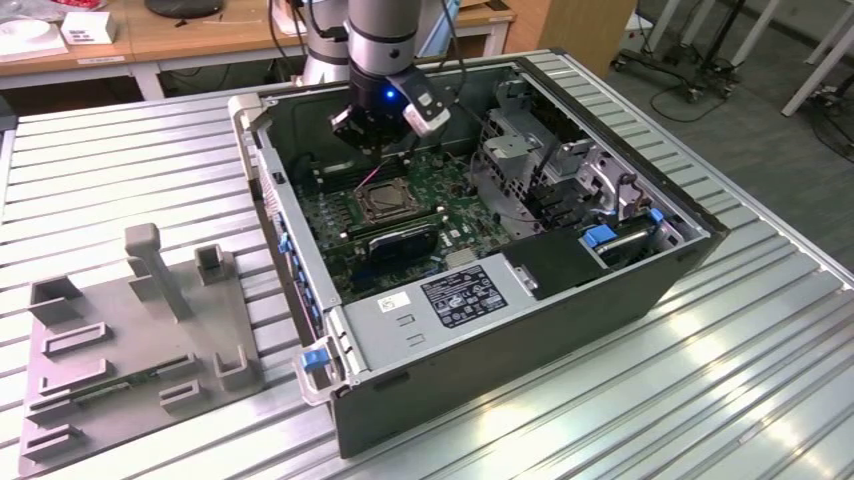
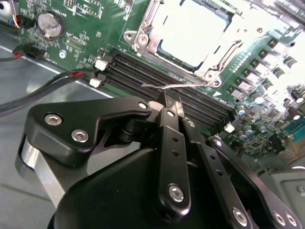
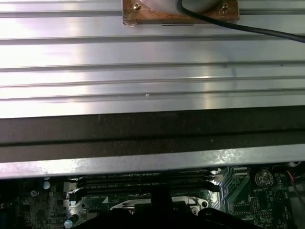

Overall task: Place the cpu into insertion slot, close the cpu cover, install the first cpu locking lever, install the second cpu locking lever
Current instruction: 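Install the first cpu locking lever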

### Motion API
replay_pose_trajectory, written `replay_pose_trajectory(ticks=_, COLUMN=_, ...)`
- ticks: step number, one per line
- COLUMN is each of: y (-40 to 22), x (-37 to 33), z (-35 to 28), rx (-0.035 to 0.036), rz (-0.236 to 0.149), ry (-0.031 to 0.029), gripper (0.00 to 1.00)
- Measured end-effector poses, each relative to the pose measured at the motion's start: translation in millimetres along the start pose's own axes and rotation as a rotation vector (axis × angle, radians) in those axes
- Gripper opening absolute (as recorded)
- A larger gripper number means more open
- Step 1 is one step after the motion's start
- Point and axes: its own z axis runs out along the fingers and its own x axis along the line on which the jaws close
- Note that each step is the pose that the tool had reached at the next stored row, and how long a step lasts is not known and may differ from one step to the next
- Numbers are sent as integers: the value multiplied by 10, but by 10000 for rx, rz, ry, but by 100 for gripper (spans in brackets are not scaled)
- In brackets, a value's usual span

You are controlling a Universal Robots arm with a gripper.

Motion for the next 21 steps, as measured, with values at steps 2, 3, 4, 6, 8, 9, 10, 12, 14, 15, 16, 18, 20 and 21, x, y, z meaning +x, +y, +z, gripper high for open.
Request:
replay_pose_trajectory(ticks=2, y=0, x=0, z=0, rx=-91, rz=5, ry=5, gripper=11)
replay_pose_trajectory(ticks=3, y=0, x=1, z=-1, rx=-107, rz=7, ry=6, gripper=11)
replay_pose_trajectory(ticks=4, y=1, x=0, z=0, rx=-111, rz=7, ry=5, gripper=11)
replay_pose_trajectory(ticks=6, y=0, x=0, z=1, rx=-112, rz=6, ry=6, gripper=11)
replay_pose_trajectory(ticks=8, y=-2, x=0, z=5, rx=-112, rz=6, ry=5, gripper=11)
replay_pose_trajectory(ticks=9, y=-5, x=0, z=7, rx=-112, rz=5, ry=6, gripper=11)
replay_pose_trajectory(ticks=10, y=-7, x=0, z=11, rx=-111, rz=5, ry=6, gripper=11)
replay_pose_trajectory(ticks=12, y=-11, x=1, z=18, rx=-110, rz=6, ry=6, gripper=11)
replay_pose_trajectory(ticks=14, y=-13, x=0, z=19, rx=-110, rz=6, ry=6, gripper=11)
replay_pose_trajectory(ticks=15, y=-17, x=-1, z=19, rx=-111, rz=4, ry=6, gripper=11)
replay_pose_trajectory(ticks=16, y=-21, x=0, z=18, rx=-111, rz=5, ry=6, gripper=11)
replay_pose_trajectory(ticks=18, y=-27, x=-1, z=18, rx=-111, rz=5, ry=6, gripper=11)
replay_pose_trajectory(ticks=20, y=-30, x=0, z=22, rx=-112, rz=7, ry=5, gripper=11)
replay_pose_trajectory(ticks=21, y=-31, x=0, z=26, rx=-111, rz=7, ry=5, gripper=11)
